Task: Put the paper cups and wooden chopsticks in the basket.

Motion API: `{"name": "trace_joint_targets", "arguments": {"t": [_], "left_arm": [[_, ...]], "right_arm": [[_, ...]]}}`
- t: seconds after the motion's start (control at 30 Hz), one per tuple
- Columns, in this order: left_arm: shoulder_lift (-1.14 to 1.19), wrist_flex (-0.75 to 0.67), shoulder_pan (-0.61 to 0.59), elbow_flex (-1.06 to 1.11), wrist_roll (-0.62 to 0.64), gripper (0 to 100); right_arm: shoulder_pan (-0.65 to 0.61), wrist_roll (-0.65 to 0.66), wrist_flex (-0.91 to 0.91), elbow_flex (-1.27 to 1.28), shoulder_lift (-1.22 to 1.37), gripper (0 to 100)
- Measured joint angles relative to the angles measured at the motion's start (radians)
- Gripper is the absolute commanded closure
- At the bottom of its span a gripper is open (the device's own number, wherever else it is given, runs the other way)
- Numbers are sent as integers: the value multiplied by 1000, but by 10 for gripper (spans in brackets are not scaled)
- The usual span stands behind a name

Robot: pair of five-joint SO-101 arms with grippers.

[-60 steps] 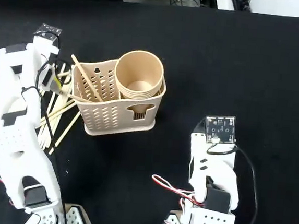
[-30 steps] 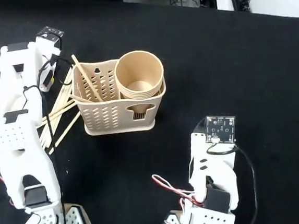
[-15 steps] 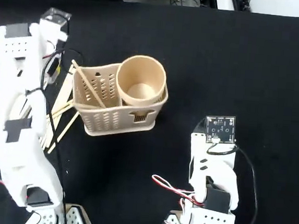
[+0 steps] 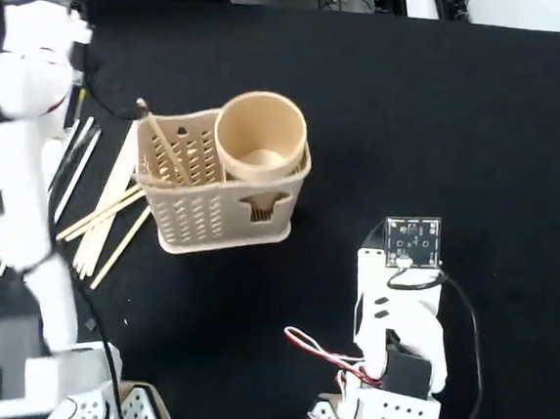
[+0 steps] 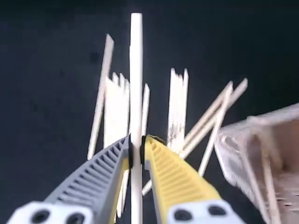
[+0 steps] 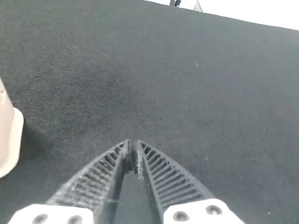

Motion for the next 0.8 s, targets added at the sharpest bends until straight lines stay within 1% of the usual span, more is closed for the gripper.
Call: {"name": "trace_joint_targets", "arguments": {"t": [0.13, 0.23, 0.43, 0.57, 0.7, 0.8], "left_arm": [[-180, -68, 0, 58, 58, 971], [-304, -138, 0, 164, 115, 971], [-574, -341, 5, 408, 298, 971], [-776, -476, 83, 548, 405, 971], [-976, -635, 190, 687, 463, 971], [-1076, -778, 256, 790, 493, 971]], "right_arm": [[0, 0, 0, 0, 0, 977], [0, 0, 0, 0, 0, 977], [0, 0, 0, 0, 0, 977], [0, 0, 0, 0, 0, 977], [0, 0, 0, 0, 0, 977], [0, 0, 0, 0, 0, 977]]}}
